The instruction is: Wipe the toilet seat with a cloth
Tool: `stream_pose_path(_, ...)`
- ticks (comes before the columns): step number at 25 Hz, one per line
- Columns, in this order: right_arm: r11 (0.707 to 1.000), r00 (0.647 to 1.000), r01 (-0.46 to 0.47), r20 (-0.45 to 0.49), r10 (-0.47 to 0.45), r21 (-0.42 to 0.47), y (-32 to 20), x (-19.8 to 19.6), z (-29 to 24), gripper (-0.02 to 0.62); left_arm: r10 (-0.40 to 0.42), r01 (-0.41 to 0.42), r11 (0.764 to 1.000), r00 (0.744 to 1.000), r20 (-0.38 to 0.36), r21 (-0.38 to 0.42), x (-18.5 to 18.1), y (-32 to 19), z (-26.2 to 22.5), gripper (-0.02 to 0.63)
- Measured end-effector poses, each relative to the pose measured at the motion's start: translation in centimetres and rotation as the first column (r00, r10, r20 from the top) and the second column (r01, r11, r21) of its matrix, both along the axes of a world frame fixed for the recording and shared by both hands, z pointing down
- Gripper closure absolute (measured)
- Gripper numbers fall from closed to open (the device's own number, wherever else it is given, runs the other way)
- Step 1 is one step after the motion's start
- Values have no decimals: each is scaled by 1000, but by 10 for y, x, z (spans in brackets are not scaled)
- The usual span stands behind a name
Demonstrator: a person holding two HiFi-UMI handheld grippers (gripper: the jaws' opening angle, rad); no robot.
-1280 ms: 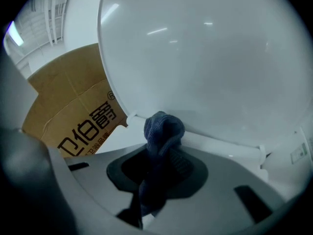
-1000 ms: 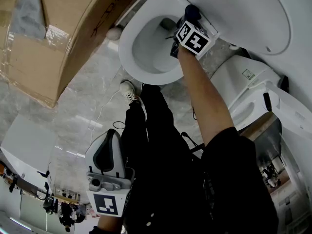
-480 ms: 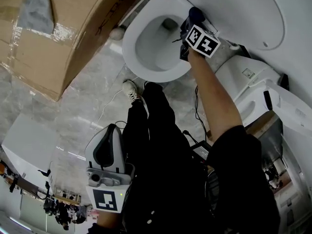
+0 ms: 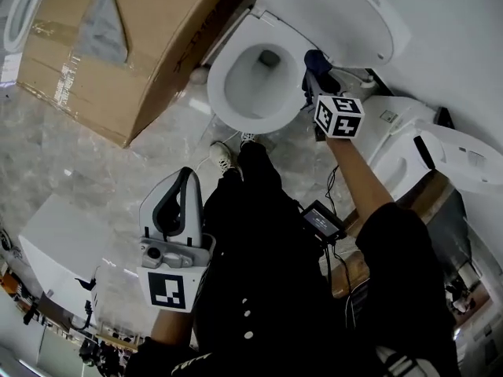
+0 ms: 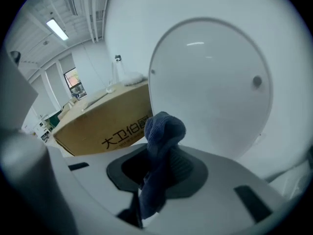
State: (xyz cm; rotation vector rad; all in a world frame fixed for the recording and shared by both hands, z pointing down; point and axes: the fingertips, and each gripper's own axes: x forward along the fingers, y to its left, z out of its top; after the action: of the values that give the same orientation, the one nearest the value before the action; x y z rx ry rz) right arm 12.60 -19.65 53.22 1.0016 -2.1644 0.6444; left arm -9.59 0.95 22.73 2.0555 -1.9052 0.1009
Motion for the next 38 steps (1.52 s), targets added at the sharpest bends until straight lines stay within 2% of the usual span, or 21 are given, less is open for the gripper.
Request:
stream_pose_path(4, 992, 997, 74, -8, -74, 98, 5, 11, -62, 508, 4, -6, 998, 1000, 24, 60, -6, 2, -36, 597)
stream_pose_path(10, 959, 991, 127, 8, -133, 252, 14, 23, -156, 508, 46, -50, 994, 998, 43, 97, -3, 14, -75, 595)
stream_pose_path(13, 941, 992, 105, 29, -120, 322, 17, 33, -204, 508, 38, -45, 989, 998, 51, 140, -8, 17, -97, 597)
stream_pose_path(17, 913, 993, 83, 48, -111, 399, 33, 50, -263, 508, -17, 5, 989, 997, 78, 145, -25, 29, -117, 597)
stream_pose_path(23, 882, 994, 12, 94, -63, 471, 50, 74, -332, 508, -35, 9, 978, 992, 120, 208, -35, 37, -156, 597)
stream_pose_path(32, 809, 982, -92, 189, -24, 580, 69, 92, -406, 508, -85, 35, 956, 984, 160, 291, -47, 50, -197, 597)
stream_pose_path(38, 739, 960, -182, 279, -9, 649, 75, 104, -447, 508, -199, 129, 924, 966, 165, 360, -69, 64, -222, 597)
